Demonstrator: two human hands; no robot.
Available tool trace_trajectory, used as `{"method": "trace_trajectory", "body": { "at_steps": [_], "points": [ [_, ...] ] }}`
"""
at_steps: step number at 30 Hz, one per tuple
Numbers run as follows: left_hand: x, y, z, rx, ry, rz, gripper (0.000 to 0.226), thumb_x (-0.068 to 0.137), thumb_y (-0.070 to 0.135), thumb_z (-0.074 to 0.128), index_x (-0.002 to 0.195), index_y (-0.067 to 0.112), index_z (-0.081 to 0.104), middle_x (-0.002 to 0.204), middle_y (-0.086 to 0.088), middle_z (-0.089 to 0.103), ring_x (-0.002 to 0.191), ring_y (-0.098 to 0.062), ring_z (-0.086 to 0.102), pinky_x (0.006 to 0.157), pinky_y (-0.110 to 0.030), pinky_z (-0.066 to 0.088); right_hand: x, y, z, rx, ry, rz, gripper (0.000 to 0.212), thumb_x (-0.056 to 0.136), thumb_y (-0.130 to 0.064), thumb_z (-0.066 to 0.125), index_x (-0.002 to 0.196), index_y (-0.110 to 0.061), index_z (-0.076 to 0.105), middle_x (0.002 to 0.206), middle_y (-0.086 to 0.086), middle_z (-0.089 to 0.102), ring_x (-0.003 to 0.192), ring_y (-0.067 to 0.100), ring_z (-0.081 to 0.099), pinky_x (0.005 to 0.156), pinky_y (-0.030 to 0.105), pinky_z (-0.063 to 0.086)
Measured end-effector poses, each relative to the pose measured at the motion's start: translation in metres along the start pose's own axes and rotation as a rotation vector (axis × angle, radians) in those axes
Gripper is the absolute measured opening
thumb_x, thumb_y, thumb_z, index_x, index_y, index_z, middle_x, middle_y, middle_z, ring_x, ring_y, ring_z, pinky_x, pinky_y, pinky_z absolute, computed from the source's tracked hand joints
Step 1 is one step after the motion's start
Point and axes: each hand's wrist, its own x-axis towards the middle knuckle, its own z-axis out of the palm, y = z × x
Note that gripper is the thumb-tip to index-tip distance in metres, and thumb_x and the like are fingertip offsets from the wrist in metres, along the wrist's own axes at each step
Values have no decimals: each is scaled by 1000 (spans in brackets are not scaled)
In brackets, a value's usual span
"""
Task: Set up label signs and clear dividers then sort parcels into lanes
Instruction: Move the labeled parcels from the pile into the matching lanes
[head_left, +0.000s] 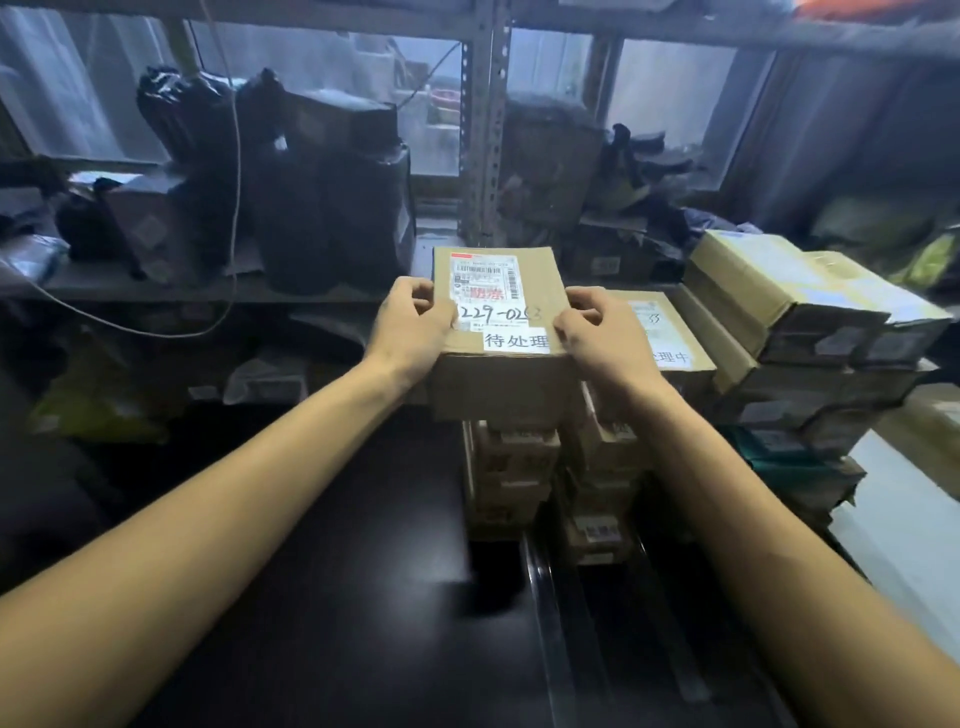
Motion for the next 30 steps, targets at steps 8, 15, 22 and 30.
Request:
{"method": "trace_trajectory", "body": {
  "at_steps": [8,15,22,30],
  "points": [
    [41,-4,49,34,-86,-36,21,91,19,57,112,16,54,108,0,63,100,-17,64,91,-36,53,47,22,-11,-108,44,26,34,95,-28,51,128,-30,60,122,-4,66,100,13,59,94,44,53],
    [72,-7,70,48,-41,-59,21,91,23,57,111,17,54,107,1,61,100,-17,64,89,-36,54,83,28,-15,-193,-5,22,35,95,-23,47,127,-22,61,127,1,66,114,22,59,100,44,47],
    [70,-36,82,251,-81,-119,30,95,37,48,119,20,48,126,-3,57,111,-23,59,99,-45,48,92,47,-3,-386,-74,-6,34,99,-22,43,131,-19,53,132,6,61,116,31,56,88,37,41],
    [72,-35,83,351,-63,-72,29,96,37,48,119,20,46,126,-5,56,109,-24,58,94,-44,50,95,48,5,-535,-149,-89,34,101,-15,39,133,-8,48,129,16,58,117,37,52,80,36,34]
  ]
}}
